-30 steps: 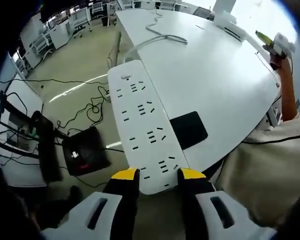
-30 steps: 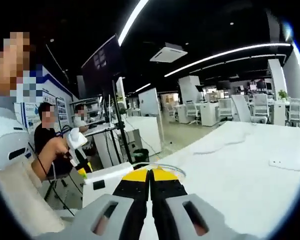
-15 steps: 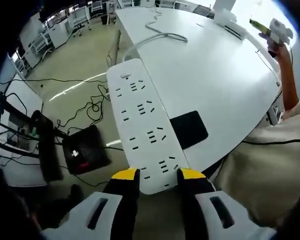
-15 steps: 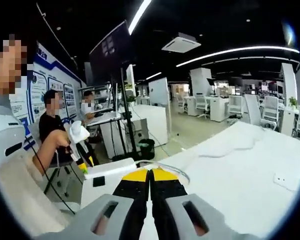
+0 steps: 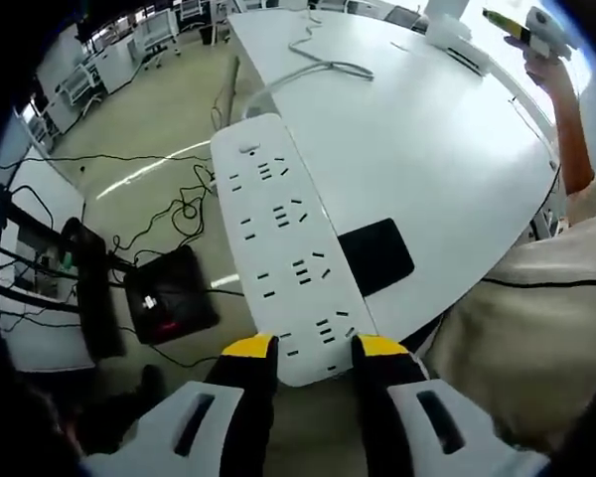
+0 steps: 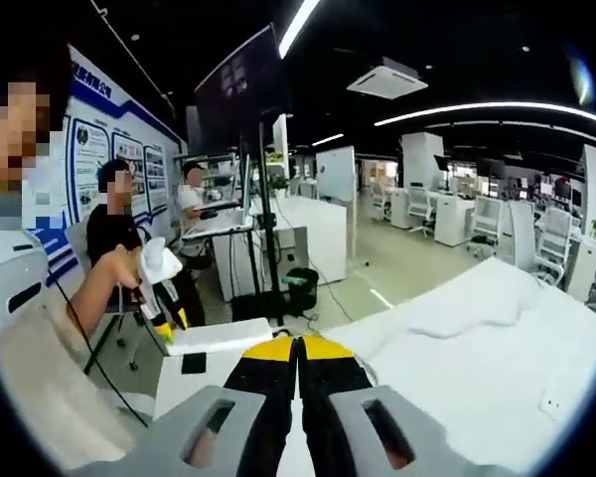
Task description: Pick up the power strip scattered on the table, fix it on the side mounting bracket of the table, and press the switch
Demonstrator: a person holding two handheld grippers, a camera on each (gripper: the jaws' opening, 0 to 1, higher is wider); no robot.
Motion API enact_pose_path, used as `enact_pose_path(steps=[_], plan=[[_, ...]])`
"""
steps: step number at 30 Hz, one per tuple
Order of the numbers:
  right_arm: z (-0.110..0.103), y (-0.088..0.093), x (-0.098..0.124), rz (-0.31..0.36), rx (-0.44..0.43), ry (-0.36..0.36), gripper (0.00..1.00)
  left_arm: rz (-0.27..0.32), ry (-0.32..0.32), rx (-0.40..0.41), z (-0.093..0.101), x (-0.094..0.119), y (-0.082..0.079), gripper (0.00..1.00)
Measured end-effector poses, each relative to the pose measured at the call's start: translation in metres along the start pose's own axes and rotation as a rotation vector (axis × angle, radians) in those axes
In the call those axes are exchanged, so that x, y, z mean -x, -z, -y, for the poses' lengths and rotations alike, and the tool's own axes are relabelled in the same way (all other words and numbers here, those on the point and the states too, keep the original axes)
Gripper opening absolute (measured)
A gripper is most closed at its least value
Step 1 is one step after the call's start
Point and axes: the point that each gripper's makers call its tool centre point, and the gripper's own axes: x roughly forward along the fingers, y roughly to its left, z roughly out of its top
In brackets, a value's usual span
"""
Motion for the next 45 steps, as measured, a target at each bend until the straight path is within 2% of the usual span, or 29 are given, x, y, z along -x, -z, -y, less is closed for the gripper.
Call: enact_pose_path(steps=[9,17,24,34,45], plan=[[-0.005,-0.015,-0.025,-0.056,0.042,-0.058,0.0,0.015,0.001,0.0,0.001,0.0,0.0,0.34],[-0.021,-0.029,-0.053,-0.103,0.085,-0.134,0.0,0.005,0.002,-0.006,0.002,0.0,0.0,0.33],[-0.028,-0.041,-0.066,-0.124,0.112,-0.17,0.0,0.004,0.001,-0.004,0.0,0.0,0.0,0.31],[-0.029,-0.048,-0.087,-0.192,0.157,-0.202,0.0,-0.002,-0.002,0.0,-0.002,0.0,0.0,0.3],[-0.048,-0.053,-0.112,-0.248,0.216,-0.257,0.0,-0.007,-0.013,-0.013,-0.002,-0.001,0.0,0.3]])
